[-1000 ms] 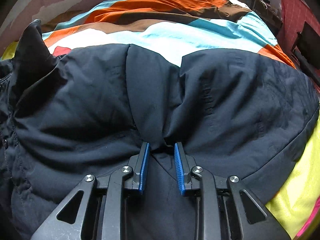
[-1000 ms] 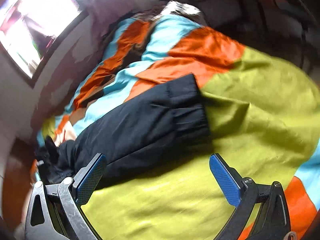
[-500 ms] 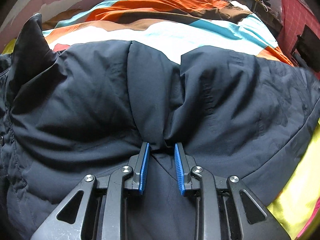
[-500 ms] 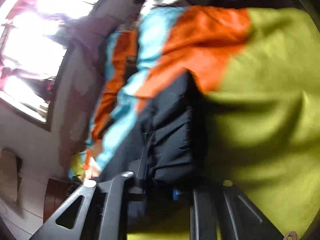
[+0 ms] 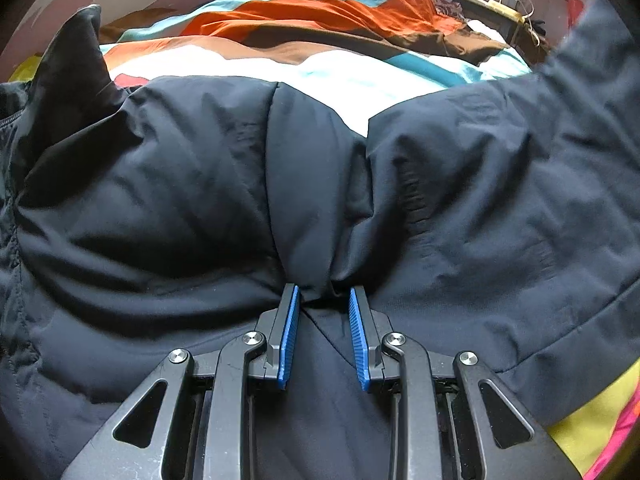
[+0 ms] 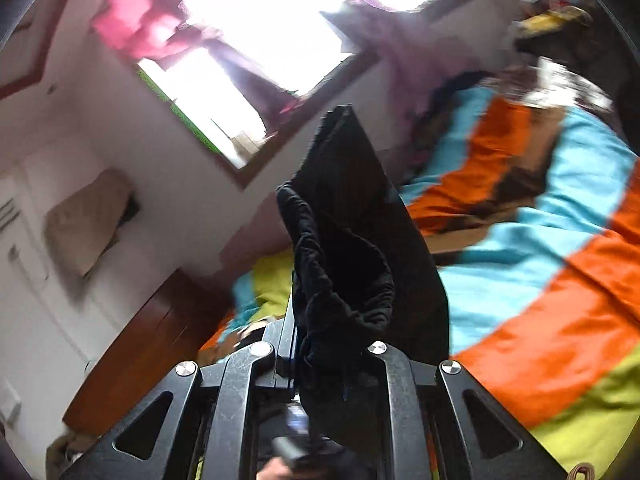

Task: Fold large clothes
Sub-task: 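Lift the sleeve with the right tool, lay it across the jacket body, open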

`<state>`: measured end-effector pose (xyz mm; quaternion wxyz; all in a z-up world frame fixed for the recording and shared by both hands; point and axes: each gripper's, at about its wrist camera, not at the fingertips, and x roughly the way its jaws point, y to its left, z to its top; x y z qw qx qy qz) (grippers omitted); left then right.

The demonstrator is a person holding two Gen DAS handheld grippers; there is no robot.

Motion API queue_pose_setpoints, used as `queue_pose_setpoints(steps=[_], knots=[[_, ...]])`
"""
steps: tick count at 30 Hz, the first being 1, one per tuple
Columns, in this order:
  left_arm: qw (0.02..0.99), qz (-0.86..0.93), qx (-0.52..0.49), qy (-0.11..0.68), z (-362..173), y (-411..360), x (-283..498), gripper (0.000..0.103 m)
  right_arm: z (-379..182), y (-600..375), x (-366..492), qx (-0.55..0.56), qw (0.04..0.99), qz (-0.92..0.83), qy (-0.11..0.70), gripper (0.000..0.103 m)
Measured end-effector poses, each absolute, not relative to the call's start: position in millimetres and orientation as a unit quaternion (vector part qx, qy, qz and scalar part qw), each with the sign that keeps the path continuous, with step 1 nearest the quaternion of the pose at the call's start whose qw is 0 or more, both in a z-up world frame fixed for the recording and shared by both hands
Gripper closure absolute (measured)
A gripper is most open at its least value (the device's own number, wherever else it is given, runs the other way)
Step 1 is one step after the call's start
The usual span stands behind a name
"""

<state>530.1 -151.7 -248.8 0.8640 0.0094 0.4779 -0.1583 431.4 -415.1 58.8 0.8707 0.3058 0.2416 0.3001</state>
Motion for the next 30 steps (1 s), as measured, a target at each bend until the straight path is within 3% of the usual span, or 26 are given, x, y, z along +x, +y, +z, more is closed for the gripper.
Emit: queue_pose_setpoints(steps=[6,11,12,22,30], knots=[[0.859,-0.177,-0.034,0.478,-238,-130,521,0.079,93,-320,437,0.256,0.859,0.363,0.255,0.088],[0.867,-0.175,-0.047,0.464,-223,-102,511,0.046,99,-247,437,0.234,0.842,0.401,0.275,0.088],[0.870,-0.173,-0.050,0.460,-220,-97,508,0.044,100,-239,439,0.232,0.840,0.405,0.277,0.088],[0.884,-0.102,-0.076,0.450,-204,16,483,0.043,75,-144,449,0.205,0.811,0.445,0.319,0.088],[0.893,-0.028,-0.095,0.439,-191,134,439,0.043,4,-43,466,0.187,0.781,0.457,0.381,0.088]])
